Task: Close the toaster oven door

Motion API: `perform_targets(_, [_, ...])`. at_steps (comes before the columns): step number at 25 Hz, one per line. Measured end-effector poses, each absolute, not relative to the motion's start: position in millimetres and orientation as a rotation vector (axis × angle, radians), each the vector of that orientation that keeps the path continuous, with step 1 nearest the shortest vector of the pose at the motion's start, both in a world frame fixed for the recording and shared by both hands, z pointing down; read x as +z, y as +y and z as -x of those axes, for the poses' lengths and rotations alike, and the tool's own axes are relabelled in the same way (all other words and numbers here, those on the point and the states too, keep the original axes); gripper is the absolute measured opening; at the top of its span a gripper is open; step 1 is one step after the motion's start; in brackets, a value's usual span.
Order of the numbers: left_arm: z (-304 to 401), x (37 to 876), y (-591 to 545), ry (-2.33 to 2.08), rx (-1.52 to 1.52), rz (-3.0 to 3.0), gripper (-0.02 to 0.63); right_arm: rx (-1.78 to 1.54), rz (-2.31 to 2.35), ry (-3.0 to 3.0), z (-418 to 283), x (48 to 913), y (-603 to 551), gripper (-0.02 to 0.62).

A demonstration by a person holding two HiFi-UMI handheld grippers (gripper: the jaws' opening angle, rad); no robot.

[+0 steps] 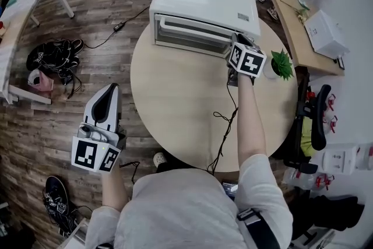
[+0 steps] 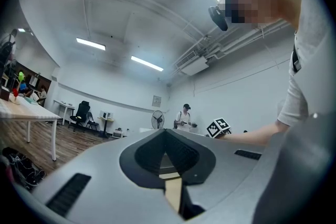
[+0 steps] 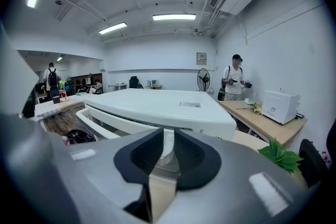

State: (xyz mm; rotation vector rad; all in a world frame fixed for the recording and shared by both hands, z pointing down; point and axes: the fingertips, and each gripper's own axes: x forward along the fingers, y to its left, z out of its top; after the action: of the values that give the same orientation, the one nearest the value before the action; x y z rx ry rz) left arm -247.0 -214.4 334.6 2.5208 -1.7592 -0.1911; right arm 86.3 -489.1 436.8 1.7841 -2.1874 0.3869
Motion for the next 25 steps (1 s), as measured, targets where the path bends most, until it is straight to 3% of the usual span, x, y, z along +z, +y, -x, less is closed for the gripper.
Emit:
perform_targets(18, [248.2, 334.8, -217.2, -1.783, -0.195, -2.507, 0.006, 0.353, -1.796, -2.199, -86.1, 435.7, -498.1, 0.061])
perform_targets(25, [248.1, 325.3, -215.7, -1.792, -0.202, -2.525, 0.006, 0.25, -1.766, -2.246, -77.0, 428.6, -478.0, 0.012])
